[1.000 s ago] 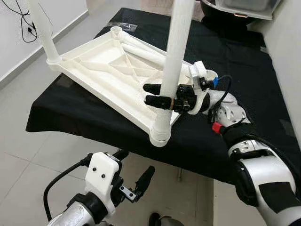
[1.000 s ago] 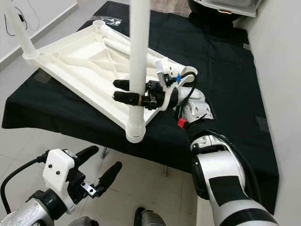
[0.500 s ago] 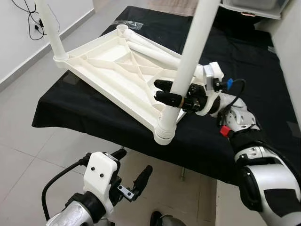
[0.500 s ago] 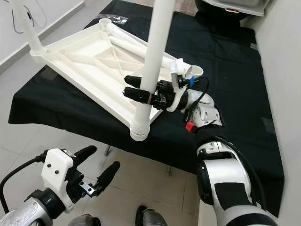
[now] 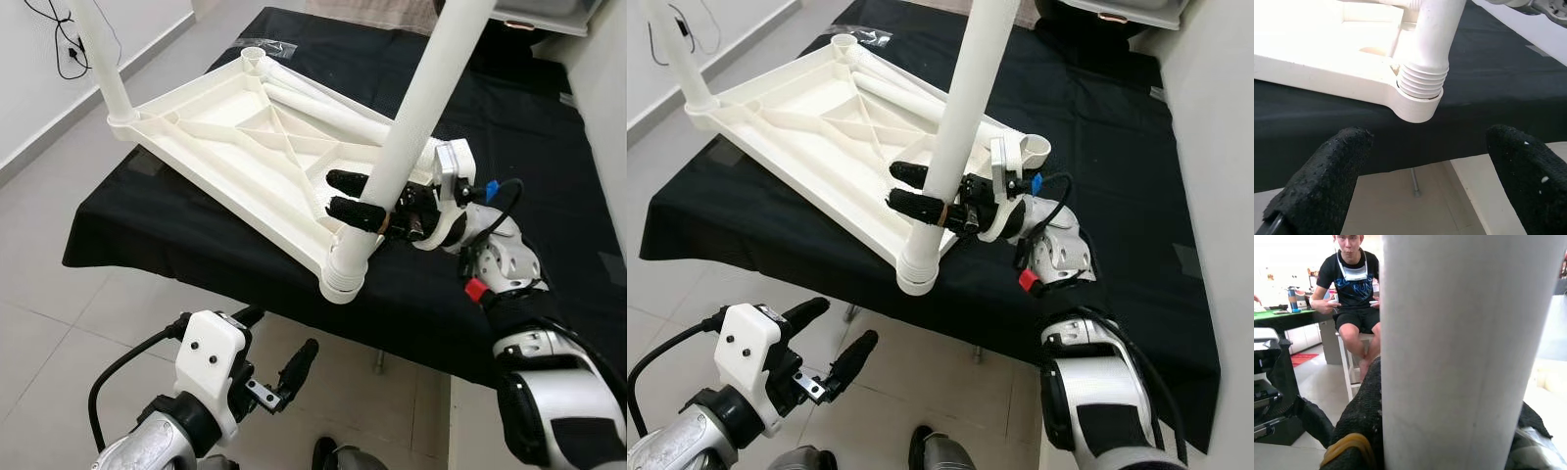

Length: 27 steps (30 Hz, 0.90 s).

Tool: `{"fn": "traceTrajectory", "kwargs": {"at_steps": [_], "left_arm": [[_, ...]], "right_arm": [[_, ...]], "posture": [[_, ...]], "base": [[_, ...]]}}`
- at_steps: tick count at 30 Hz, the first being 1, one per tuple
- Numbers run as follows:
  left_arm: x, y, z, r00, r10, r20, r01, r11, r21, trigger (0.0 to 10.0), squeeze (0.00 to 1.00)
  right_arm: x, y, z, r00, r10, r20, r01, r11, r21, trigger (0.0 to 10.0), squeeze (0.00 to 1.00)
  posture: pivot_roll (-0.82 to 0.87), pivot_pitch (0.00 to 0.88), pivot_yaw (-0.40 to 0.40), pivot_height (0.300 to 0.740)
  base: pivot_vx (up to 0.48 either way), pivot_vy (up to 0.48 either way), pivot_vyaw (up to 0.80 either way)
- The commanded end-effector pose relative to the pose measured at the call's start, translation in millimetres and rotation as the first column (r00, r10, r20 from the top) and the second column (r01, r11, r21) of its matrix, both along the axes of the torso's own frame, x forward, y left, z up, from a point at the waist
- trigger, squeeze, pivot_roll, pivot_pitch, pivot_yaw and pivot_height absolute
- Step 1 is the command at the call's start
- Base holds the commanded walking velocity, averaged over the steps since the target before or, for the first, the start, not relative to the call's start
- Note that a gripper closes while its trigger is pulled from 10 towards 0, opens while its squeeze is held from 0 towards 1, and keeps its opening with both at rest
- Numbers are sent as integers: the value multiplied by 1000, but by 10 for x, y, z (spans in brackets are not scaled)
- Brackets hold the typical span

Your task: Building children table

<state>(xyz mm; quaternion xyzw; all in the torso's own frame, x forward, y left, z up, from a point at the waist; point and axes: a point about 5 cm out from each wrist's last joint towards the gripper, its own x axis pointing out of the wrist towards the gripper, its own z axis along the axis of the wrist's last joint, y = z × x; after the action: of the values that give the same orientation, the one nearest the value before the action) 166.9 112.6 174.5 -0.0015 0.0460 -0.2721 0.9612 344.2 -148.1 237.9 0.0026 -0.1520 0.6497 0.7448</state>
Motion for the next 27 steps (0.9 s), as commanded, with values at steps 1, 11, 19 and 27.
{"fn": "traceTrajectory", "kwargs": {"at_steps": [1, 11, 19, 27], "left_arm": [[-13, 11, -51, 999, -11, -31, 11, 1000, 9, 10000, 0], [9, 3, -48, 1000, -11, -26, 11, 1000, 8, 10000, 0], [8, 0, -52, 1000, -10, -25, 10, 1000, 7, 10000, 0], [10, -3, -60, 1000, -3, -17, 3, 1000, 8, 10000, 0]], "right_arm": [[-24, 16, -344, 993, -36, -116, 22, 993, -120, 10000, 0], [-169, 202, -349, 996, -64, -63, 51, 981, -188, 10000, 0], [-181, 278, -350, 992, -91, -82, 72, 975, -210, 10000, 0], [11, 284, -343, 905, -406, -123, 380, 905, -189, 10000, 0]], "posture": [[167, 259, -78, 740], [161, 251, -78, 740], [156, 243, -81, 740], [150, 216, -89, 740]], "base": [[0, 0, 0], [0, 0, 0], [0, 0, 0], [0, 0, 0]]}}
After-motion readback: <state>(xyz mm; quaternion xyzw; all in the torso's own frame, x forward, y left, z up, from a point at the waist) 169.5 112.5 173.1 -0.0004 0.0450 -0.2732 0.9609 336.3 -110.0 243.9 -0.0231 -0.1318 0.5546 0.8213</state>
